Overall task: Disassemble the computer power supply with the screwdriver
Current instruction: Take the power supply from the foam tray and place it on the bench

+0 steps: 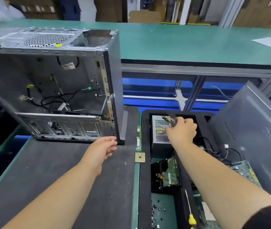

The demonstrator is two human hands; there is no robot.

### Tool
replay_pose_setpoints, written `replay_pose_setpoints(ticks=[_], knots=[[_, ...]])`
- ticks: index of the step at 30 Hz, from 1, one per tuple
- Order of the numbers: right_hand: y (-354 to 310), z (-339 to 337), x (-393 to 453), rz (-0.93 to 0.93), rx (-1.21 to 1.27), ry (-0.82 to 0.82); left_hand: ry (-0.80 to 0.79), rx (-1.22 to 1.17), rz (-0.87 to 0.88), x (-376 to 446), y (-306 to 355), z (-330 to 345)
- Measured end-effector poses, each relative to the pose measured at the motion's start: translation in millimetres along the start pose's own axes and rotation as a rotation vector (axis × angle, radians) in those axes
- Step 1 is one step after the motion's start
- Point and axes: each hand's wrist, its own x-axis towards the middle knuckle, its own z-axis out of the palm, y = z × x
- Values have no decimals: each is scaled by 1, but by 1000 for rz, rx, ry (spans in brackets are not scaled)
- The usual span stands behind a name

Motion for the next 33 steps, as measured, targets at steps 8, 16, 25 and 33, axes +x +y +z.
replay_pose_setpoints(ticks=[8, 16, 25, 33], knots=[[-3, 17, 28, 126, 62, -348, 21, -14, 18, -5, 1, 19], [-29, 34, 22, 164, -32, -443, 17, -14, 16, -10, 1, 27], [-31, 35, 24, 13, -153, -430, 6, -2, 25, -9, -1, 25], [-33, 15, 28, -20, -104, -345, 5, -9, 41, -17, 7, 13]])
